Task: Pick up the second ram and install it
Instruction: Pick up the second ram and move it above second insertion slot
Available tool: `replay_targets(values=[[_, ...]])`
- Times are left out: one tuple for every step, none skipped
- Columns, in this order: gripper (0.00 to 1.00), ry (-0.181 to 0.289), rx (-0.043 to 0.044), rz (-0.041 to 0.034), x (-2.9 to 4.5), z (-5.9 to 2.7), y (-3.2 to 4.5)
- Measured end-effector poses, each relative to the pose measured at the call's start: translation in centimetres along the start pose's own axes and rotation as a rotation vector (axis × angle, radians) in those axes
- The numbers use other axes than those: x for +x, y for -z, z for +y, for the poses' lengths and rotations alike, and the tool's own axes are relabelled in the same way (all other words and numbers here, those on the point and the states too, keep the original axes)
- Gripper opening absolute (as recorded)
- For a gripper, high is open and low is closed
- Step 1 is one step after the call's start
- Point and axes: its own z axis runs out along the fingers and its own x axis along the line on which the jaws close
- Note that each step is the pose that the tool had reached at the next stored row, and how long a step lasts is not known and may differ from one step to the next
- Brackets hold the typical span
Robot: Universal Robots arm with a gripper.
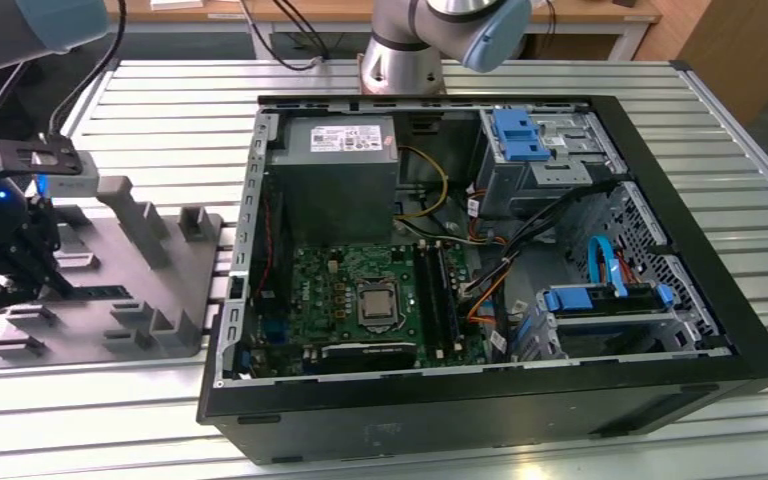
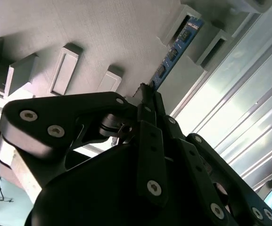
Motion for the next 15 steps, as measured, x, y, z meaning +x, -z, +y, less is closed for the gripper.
replay_targets(values=[[0.14,0.000,0.0000,-0.0021,-0.02,0.02,0.89],[0.14,0.000,0.0000,-0.0023,-0.02,0.03,1.01],[0.14,0.000,0.0000,-0.0024,-0.02,0.03,1.13],[0.14,0.000,0.0000,-0.0026,-0.02,0.03,1.24],[0.14,0.000,0.0000,-0.0027,-0.02,0.03,1.37],[0.14,0.000,-0.0001,-0.0027,-0.03,0.04,1.49],[0.14,0.000,0.0000,-0.0029,-0.03,0.04,1.64],[0.14,0.000,-0.0001,-0.0030,-0.03,0.04,1.78],[0.14,0.000,0.0000,-0.0031,-0.04,0.05,1.91],[0.14,0.000,-0.0001,-0.0032,-0.04,0.05,2.04],[0.14,0.000,0.0000,-0.0033,-0.04,0.05,2.17],[0.14,0.000,0.0000,-0.0033,-0.04,0.06,2.29],[0.14,0.000,-0.0001,-0.0034,-0.05,0.06,2.42],[0.14,0.000,0.0000,-0.0035,-0.05,0.06,2.53],[0.14,0.000,0.0000,-0.0036,-0.05,0.06,2.65]])
